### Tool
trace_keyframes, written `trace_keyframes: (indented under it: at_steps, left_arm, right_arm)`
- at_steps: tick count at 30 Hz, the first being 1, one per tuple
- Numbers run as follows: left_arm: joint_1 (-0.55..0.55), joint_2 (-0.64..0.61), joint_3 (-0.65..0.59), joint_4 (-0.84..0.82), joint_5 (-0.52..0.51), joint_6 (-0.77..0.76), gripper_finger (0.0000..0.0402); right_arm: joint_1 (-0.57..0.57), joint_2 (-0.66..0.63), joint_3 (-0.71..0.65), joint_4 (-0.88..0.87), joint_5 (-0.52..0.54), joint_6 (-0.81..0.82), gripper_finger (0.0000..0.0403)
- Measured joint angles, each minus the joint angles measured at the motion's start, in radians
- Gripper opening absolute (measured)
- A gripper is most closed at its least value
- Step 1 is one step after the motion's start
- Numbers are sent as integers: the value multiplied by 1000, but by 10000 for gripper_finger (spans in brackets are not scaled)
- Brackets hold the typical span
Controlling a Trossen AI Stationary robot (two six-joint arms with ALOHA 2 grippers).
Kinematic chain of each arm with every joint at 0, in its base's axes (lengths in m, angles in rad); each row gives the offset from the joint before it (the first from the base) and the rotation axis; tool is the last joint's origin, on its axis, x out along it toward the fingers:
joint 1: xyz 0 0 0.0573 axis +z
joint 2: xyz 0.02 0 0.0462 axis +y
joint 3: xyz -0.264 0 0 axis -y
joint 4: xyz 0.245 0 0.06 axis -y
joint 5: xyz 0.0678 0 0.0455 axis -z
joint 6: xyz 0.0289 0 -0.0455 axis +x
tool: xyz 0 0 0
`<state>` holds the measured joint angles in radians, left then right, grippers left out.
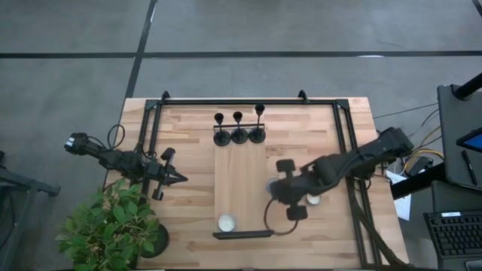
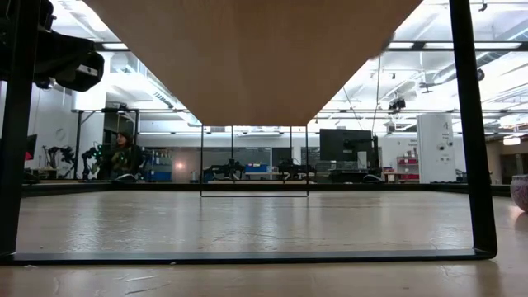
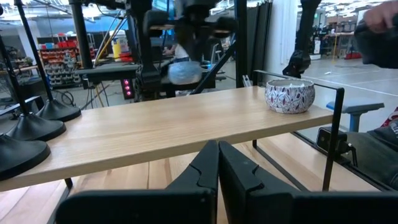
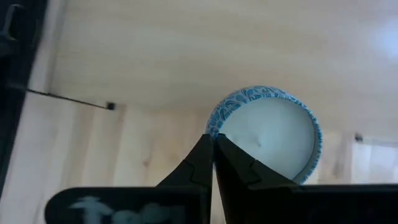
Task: Pick & Place candle stick holders
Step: Put the blue patterned scented candle on the shelf aligned with the other red patterned scented candle
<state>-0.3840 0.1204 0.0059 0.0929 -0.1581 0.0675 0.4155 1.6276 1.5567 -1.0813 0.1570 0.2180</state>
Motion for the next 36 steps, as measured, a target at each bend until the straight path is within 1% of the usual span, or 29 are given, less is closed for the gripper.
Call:
trace_keyframes:
  at_steps: [6, 11, 17, 21, 23, 28, 36]
  left_arm:
    - [0, 0, 0, -4, 0, 0, 10]
    - [0, 0, 0, -5, 0, 0, 10]
    - [0, 0, 0, -5, 0, 0, 10]
    - [0, 0, 0, -6, 0, 0, 10]
    - [0, 0, 0, -6, 0, 0, 10]
    - [0, 0, 0, -9, 0, 0, 10]
    - [0, 0, 0, -15, 0, 0, 10]
  right_arm:
    - [55, 141, 169, -41, 0, -58, 8]
    - [84, 248, 289, -48, -1, -118, 8]
    - [105, 378, 459, -104, -10, -189, 8]
    - [110, 455, 558, -115, -70, -245, 8]
    - [111, 488, 599, -123, -78, -258, 8]
    - [110, 538, 682, -198, -77, -274, 8]
    - [110, 545, 712, -196, -79, -293, 8]
